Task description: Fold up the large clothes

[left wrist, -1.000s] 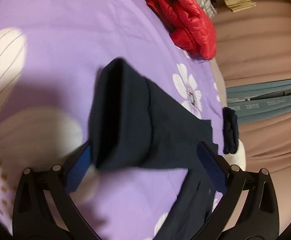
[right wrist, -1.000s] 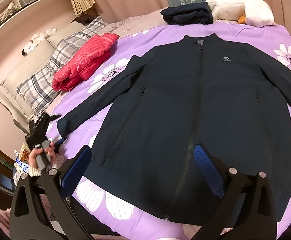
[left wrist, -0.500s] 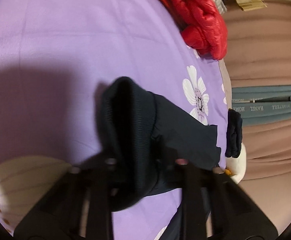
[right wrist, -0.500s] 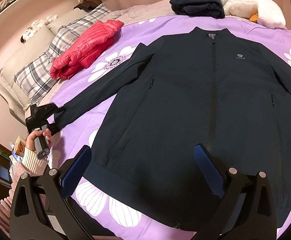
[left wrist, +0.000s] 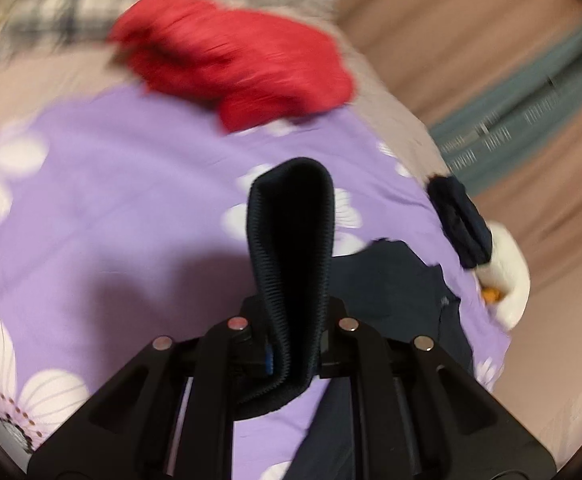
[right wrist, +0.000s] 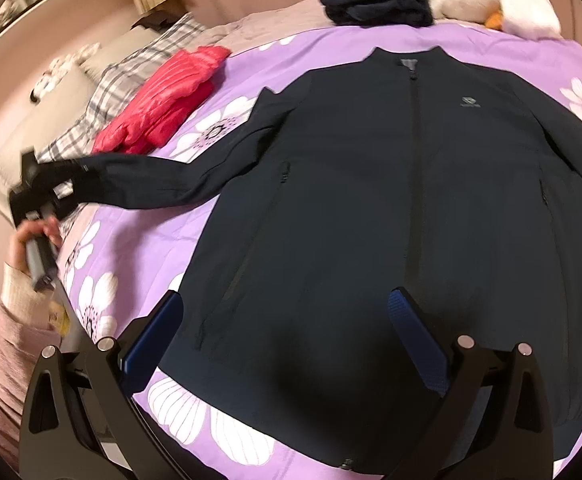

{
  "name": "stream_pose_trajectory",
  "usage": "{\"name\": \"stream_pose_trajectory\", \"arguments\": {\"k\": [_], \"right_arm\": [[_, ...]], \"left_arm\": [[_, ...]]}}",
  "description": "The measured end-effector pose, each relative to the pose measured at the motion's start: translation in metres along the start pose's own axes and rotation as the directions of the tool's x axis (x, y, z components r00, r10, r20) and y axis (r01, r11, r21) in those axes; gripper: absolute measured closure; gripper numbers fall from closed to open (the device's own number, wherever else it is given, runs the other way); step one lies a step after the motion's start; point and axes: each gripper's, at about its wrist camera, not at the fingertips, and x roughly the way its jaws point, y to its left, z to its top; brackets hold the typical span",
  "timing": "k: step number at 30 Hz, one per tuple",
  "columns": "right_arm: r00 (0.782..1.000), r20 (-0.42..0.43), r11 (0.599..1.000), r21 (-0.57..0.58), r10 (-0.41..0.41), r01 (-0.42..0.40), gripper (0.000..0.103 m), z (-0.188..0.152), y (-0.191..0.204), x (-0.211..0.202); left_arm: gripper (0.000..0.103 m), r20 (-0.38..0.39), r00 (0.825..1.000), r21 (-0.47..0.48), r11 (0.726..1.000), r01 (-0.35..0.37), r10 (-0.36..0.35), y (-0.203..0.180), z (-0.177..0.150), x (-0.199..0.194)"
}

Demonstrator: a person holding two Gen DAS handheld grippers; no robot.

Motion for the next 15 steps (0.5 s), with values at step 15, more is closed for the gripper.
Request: {"name": "stream_pose_trajectory", "arguments": {"k": [15], "right_arm": [[0.988,0.106,0.978,0.188,-0.111,0.09,0.001,-0.017,-0.099,-0.052]], "left_arm": [[0.091,-0.257,0.966,0.634,0.756,0.163,0.007,-0.344,-0.169,0.124]]}}
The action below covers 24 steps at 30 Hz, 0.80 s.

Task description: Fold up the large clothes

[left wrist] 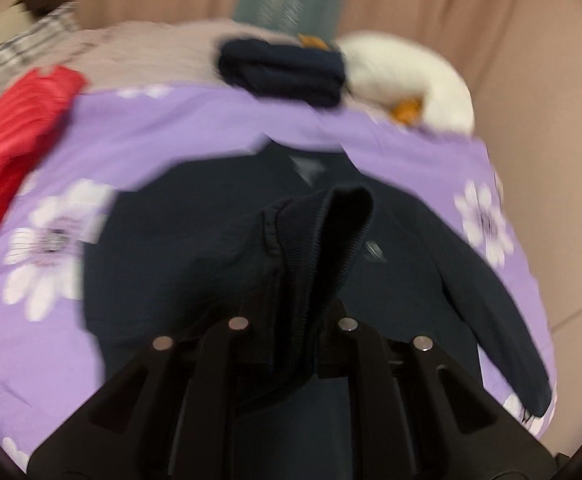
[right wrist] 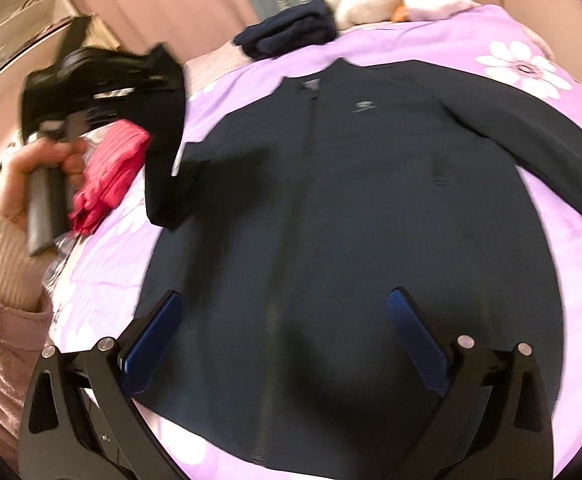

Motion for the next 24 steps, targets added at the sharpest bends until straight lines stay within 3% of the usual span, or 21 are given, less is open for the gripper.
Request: {"name": "stream_pose_trajectory", "arguments": {"k": [2,4,7,10,12,16,18,20,22,23,24], "right_arm": [[1.0,-0.002,1.0,0.019,-0.021,0.021,0.001,-0.002,-0.013,-0.001],[0.999,-0.009,0.998,0.042,-0.038,0.039,0.001,-0.002,-0.025,0.001],[0.999,-0.024,0.997,0.065,-0.038,0.039,0.001,0.001,-0.036,0.008],[0.999,-0.033,0.996,0.085,-0.008,0.011,0.001,0.012,-0.044,0.02],[0.999,-0.024,0.994,0.106,0.037,-0.034,0.001,0.028,-0.047,0.03],[0.983,-0.037,0.974,0.147,0.18,-0.172,0.001,0.069,-0.042,0.075],[0.984,-0.055,0.979,0.125,0.17,-0.162,0.001,0.09,-0.035,0.105],[0.992,-0.073,0.989,0.11,0.105,-0.097,0.002,0.109,-0.031,0.138],[0.992,-0.106,0.993,0.105,0.065,-0.054,0.016,0.122,-0.029,0.165],[0.989,-0.142,0.996,0.084,0.05,-0.038,0.031,0.128,-0.024,0.183],[0.987,-0.157,0.999,0.046,0.024,-0.017,0.054,0.131,-0.019,0.193]], "left_arm": [[0.077,-0.05,0.999,0.044,0.999,0.023,-0.02,-0.034,-0.009,0.035],[0.016,-0.109,0.992,0.038,0.997,0.074,-0.07,-0.055,-0.019,0.061],[0.014,-0.08,0.991,0.07,0.991,0.115,-0.109,-0.061,-0.029,0.058],[0.014,-0.026,0.984,0.063,0.982,0.177,-0.176,-0.037,-0.031,0.032],[0.01,0.029,0.976,0.004,0.976,0.216,-0.216,-0.001,-0.033,0.012],[0.009,0.091,0.986,-0.182,0.971,0.155,-0.141,0.108,-0.048,-0.01],[0.009,0.089,0.99,-0.29,0.948,0.128,-0.107,0.162,-0.064,-0.011],[0.009,0.081,0.989,-0.38,0.913,0.146,-0.124,0.198,-0.077,-0.007],[0.009,0.08,0.981,-0.463,0.864,0.196,-0.179,0.224,-0.091,0.002],[0.009,0.085,0.973,-0.499,0.836,0.226,-0.213,0.235,-0.096,0.008],[0.009,0.093,0.965,-0.53,0.808,0.258,-0.247,0.245,-0.1,0.014]]}}
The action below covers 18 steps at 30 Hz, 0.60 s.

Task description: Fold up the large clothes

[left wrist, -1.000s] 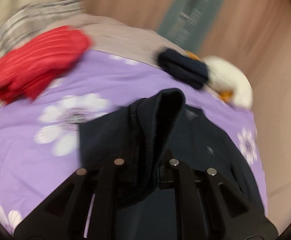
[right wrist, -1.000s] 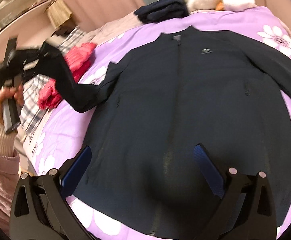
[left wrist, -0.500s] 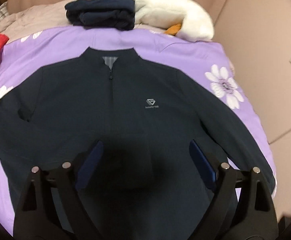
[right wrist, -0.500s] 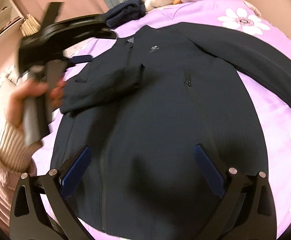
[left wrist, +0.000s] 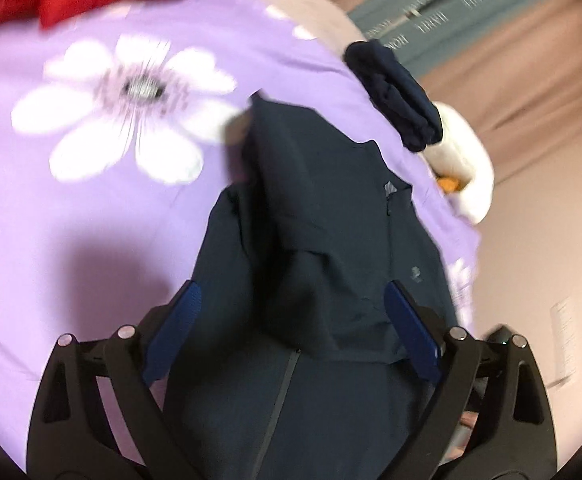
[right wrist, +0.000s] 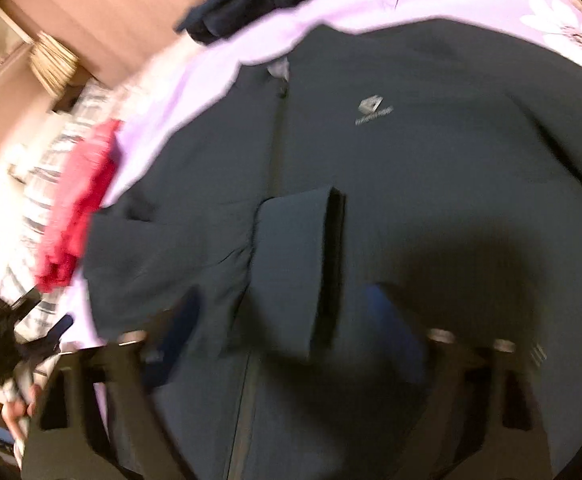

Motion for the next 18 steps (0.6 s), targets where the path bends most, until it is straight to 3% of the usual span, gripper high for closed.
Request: {"name": "stream_pose_trajectory", "arguments": {"k": [1,2,3,5,7,9,13,15,18], "right_arm": [[0.997,0.001,0.996,-0.055,-0.072,0.072,0.067,0.004,0.007,0.006],[0.996,0.004,0.994,-0.073,-0.086,0.086,0.089,0.007,0.01,0.008],[0.997,0.012,0.995,-0.072,-0.073,0.074,0.096,0.016,0.009,0.008],[0.991,0.112,0.994,-0.075,-0.07,0.078,0.098,0.035,0.009,-0.017],[0.971,0.226,0.996,-0.019,-0.08,0.086,0.098,0.05,-0.005,-0.049],[0.949,0.279,0.989,0.039,-0.15,0.145,0.098,0.058,-0.027,-0.066],[0.914,0.209,0.936,0.024,-0.347,0.35,0.098,0.053,-0.066,-0.056],[0.923,0.166,0.937,0.029,-0.348,0.348,0.097,0.045,-0.082,-0.048],[0.945,0.159,0.958,0.069,-0.285,0.278,0.094,0.042,-0.097,-0.047]], "left_arm": [[0.009,-0.009,1.0,-0.025,0.999,0.026,-0.026,0.004,0.002,0.006],[0.009,-0.016,0.999,-0.047,0.998,0.05,-0.051,0.01,0.005,0.01],[0.009,-0.017,0.997,-0.065,0.995,0.075,-0.076,0.012,0.006,0.016],[0.009,-0.007,0.992,-0.102,0.987,0.124,-0.125,0.009,0.012,0.034],[0.009,0.007,0.987,-0.133,0.978,0.158,-0.158,0.008,0.016,0.044],[0.009,0.01,0.981,-0.169,0.966,0.195,-0.196,0.006,0.019,0.056],[0.009,-0.023,0.975,-0.168,0.962,0.214,-0.221,-0.004,0.023,0.075],[0.009,-0.046,0.977,-0.15,0.968,0.201,-0.21,-0.014,0.023,0.09],[0.009,-0.064,0.98,-0.158,0.971,0.179,-0.191,-0.017,0.028,0.11]]}}
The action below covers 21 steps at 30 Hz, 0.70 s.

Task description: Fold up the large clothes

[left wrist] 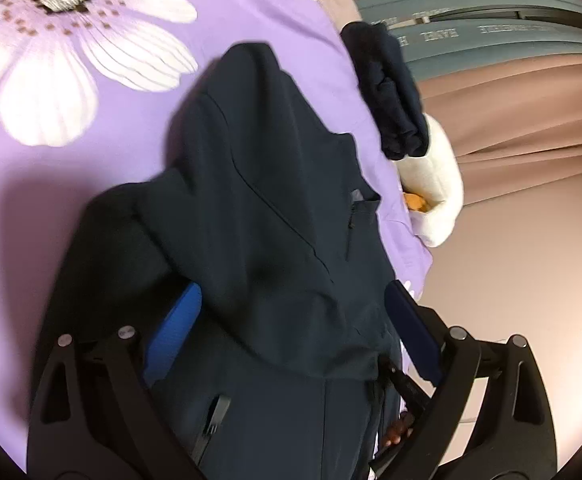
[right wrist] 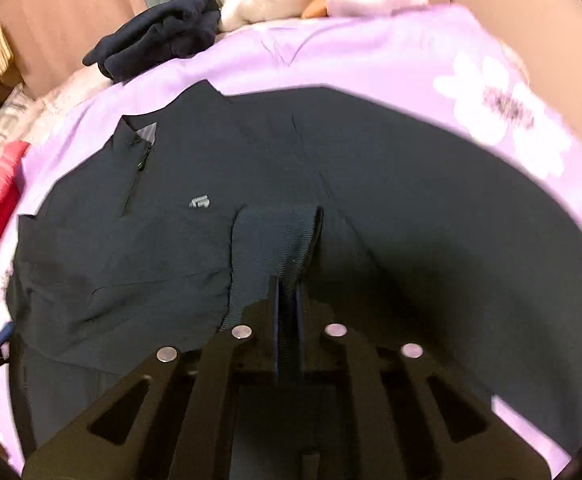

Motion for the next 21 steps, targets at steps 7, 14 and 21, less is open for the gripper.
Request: {"name": "stream_pose_trajectory", "arguments": {"k": [7,14,21], "right_arm": [[0.995,0.078,0.998,0.03,0.06,-0.062,0.099,0.014,0.003,-0.017],[0.996,-0.055,0.997,-0.048,-0.063,0.061,0.102,-0.012,-0.006,0.005],[0.993,0.095,0.985,-0.162,0.067,-0.051,0.072,0.004,0.031,-0.046]], "left_arm": [[0.05,0.15,0.982,-0.059,0.993,-0.104,0.111,0.013,0.024,0.013],[0.06,0.106,0.979,-0.031,0.985,-0.169,0.172,0.028,0.026,0.002],[0.024,0.185,0.922,0.227,0.898,-0.377,0.34,-0.018,0.027,-0.034]]}}
